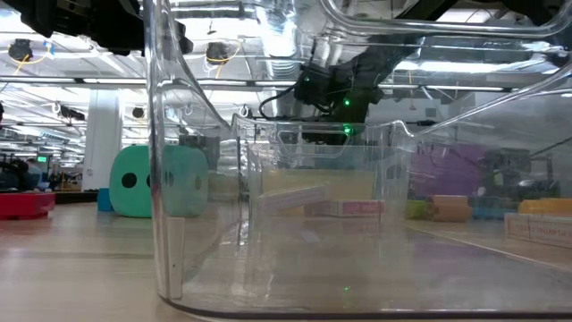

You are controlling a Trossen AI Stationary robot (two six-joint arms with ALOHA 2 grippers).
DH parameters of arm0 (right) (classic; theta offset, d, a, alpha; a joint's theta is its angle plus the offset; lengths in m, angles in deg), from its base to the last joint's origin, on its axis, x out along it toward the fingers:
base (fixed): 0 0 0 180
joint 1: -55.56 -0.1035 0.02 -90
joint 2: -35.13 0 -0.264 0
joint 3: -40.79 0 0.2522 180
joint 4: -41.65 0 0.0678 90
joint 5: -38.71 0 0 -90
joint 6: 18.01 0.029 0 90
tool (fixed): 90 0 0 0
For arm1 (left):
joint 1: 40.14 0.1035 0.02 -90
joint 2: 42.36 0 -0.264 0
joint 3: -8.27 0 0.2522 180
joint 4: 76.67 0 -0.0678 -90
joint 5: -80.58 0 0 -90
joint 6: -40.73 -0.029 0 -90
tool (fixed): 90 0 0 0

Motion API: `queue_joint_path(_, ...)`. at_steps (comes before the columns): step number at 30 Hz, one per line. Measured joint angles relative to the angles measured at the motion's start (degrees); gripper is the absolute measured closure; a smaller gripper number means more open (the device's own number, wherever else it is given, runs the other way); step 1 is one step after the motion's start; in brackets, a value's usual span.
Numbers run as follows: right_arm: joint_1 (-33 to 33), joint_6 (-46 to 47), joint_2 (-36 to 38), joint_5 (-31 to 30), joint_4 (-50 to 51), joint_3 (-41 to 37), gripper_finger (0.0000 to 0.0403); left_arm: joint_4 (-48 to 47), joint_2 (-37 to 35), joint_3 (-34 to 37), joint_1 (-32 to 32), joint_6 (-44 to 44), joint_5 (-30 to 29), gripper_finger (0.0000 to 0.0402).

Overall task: Pick & Place Toys
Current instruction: Put the yellow game piece into the yellow bin

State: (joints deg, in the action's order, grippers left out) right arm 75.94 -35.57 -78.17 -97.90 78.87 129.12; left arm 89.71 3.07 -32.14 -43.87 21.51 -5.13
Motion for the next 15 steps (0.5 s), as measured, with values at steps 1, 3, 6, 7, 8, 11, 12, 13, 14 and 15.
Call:
queue_joint_path(1, 0.0, 0.0, 0.0, 0.0, 0.0, 0.0, 0.0109, 0.0, 0.0, 0.0, 0.0, 0.0, 0.0, 0.0294)
queue_joint_path(3, -0.1, 0.1, 0.0, 0.0, -0.1, 0.0, 0.0103, 0.0, 0.0, 0.0, 0.0, 0.0, 0.0, 0.0294)
queue_joint_path(6, -0.1, 1.0, 0.5, 0.0, 0.2, 0.0, 0.0101, 0.0, 0.0, 0.0, 0.0, 0.0, 0.0, 0.0294)
queue_joint_path(7, -0.2, 1.4, 0.9, 0.0, 0.2, 0.0, 0.01, 0.0, 0.0, 0.0, 0.0, 0.0, 0.0, 0.0294)
queue_joint_path(8, -0.4, 1.8, 1.2, 0.0, -0.2, 0.1, 0.01, 0.0, 0.0, 0.0, 0.0, 0.0, 0.0, 0.0294)
queue_joint_path(11, -0.7, 3.3, 2.9, 0.0, 0.1, 0.0, 0.0099, 0.0, 0.0, 0.0, 0.0, 0.0, 0.0, 0.0294)
queue_joint_path(12, -0.9, 3.9, 3.8, 0.0, 0.0, 0.0, 0.0099, 0.0, 0.0, 0.0, 0.0, 0.0, 0.0, 0.0294)
queue_joint_path(13, -1.0, 4.7, 4.9, 0.0, 0.1, 0.0, 0.0099, 0.0, 0.0, 0.0, 0.0, 0.0, 0.0, 0.0294)
queue_joint_path(14, -1.2, 5.8, 6.0, 0.1, 0.0, 0.0, 0.0099, 0.0, 0.0, 0.0, 0.0, 0.0, 0.0, 0.0294)
queue_joint_path(15, -1.5, 6.9, 7.1, 0.1, -0.1, 0.0, 0.0099, 0.0, 0.0, 0.0, 0.0, 0.0, 0.0, 0.0294)
